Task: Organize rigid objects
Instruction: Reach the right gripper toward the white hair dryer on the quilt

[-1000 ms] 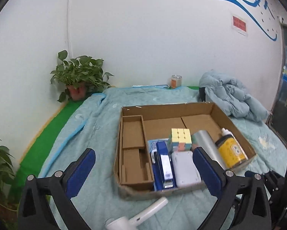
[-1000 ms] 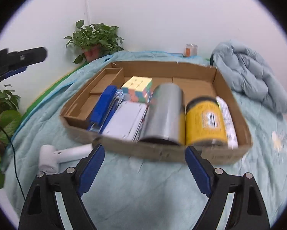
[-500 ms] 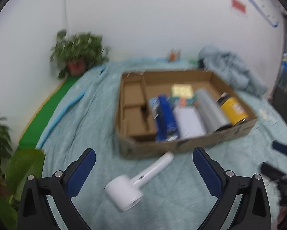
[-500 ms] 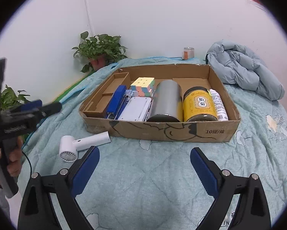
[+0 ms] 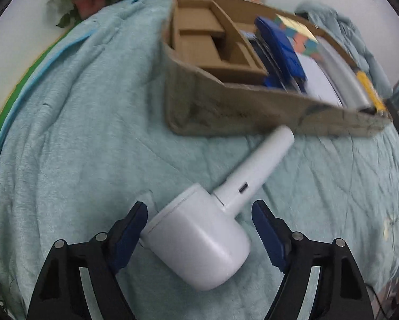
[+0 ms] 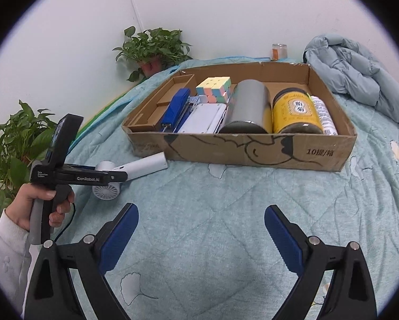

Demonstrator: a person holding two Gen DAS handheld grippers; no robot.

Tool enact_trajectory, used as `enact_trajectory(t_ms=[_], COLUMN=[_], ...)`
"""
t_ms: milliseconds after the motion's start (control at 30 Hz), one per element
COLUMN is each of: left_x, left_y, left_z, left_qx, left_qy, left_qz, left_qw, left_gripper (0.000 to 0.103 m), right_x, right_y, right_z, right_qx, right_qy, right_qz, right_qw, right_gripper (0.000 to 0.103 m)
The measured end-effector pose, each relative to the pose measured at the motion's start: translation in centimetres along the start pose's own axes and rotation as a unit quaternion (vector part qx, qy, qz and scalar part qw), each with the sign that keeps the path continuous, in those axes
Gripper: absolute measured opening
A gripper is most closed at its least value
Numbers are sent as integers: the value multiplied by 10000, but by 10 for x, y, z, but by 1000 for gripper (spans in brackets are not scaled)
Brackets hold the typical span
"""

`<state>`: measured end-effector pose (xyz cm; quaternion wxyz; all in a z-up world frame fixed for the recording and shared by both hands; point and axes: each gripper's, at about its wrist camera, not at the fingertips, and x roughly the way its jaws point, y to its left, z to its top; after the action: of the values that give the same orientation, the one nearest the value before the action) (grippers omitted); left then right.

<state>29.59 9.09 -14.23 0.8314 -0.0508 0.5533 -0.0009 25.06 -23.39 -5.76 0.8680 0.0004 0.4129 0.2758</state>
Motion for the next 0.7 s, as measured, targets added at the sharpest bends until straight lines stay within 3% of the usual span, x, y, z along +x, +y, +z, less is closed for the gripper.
enact_trajectory(t_ms=[167, 233, 267, 367, 433, 567, 700], left_x=[-5, -7, -8, -16, -21, -5, 16], left_y=[-37, -63, -78, -93, -87, -64, -52], left_z=[-22, -35, -42, -47, -41, -20, -3], left_qx=[78, 278, 438, 389, 198, -287, -632], left_qy=[292, 489, 580, 582, 413, 414, 481], left_qz=[-901, -1465, -1915, -2411, -2507, -2172, -2239], left_qw=[9955, 9876, 9788, 9680, 9670, 9748, 9714], left_gripper=[75, 75, 75, 75, 76, 77, 75], right_x=[-1, -2, -4, -8, -10, -1, 16], right_y=[1, 3, 5, 13, 16, 21, 27], right_z=[-17, -26, -31, -42, -47, -48, -39], right_qx=[-180, -300, -393, -632, -711, -549, -329], right_qy=[148, 236, 269, 336, 372, 416, 300], right_qz=[349, 534, 673, 907, 958, 851, 689], right_qw=[9991, 9978, 9966, 9933, 9922, 9940, 9966], right_gripper=[96, 96, 96, 96, 96, 96, 96])
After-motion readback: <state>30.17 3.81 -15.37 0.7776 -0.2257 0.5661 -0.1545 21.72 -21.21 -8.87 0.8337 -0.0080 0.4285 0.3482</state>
